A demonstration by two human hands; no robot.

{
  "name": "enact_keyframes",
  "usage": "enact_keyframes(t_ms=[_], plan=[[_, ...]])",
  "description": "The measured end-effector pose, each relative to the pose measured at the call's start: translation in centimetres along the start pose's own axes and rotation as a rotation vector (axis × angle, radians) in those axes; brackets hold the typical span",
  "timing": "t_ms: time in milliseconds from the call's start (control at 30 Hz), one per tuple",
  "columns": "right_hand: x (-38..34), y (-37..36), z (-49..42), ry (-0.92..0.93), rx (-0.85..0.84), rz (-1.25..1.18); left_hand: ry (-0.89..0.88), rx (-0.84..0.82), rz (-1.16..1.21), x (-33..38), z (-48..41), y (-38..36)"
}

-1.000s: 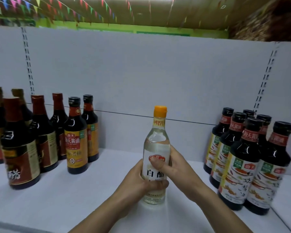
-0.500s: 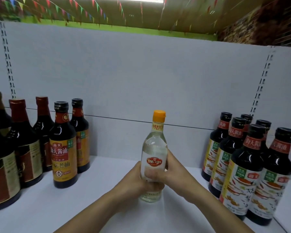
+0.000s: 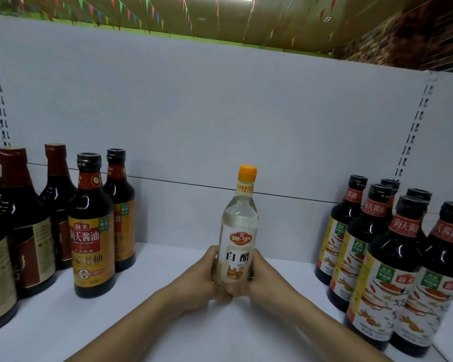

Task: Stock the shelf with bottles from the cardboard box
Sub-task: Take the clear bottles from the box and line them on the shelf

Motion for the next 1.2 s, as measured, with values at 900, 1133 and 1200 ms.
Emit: enact_keyframes(t_ms=[900,1133,1200], plan=[[2.0,-1.4,-4.2,0.013,0.090,0.178,-0.177,0.349,-0.304,-1.2,-2.5,2.8],[2.4,-0.6,-4.2,0.048,0.242,0.181,-0.153,0.347,-0.325,-2.0,-2.8,2.7],[2.4,-0.6,-4.3,0.060,0.259,0.184,-0.131,0.337,-0.329,-2.4,-3.1,2.7]])
Point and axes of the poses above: each hand's wrist, its own z-axis away from the middle knuckle, its own y-axis out of the back of the hand, x = y × z, the point moved 10 cm from there along -z, towards the middle knuckle, and after that the axes turned 8 degrees about x, right-handed, at the moved point
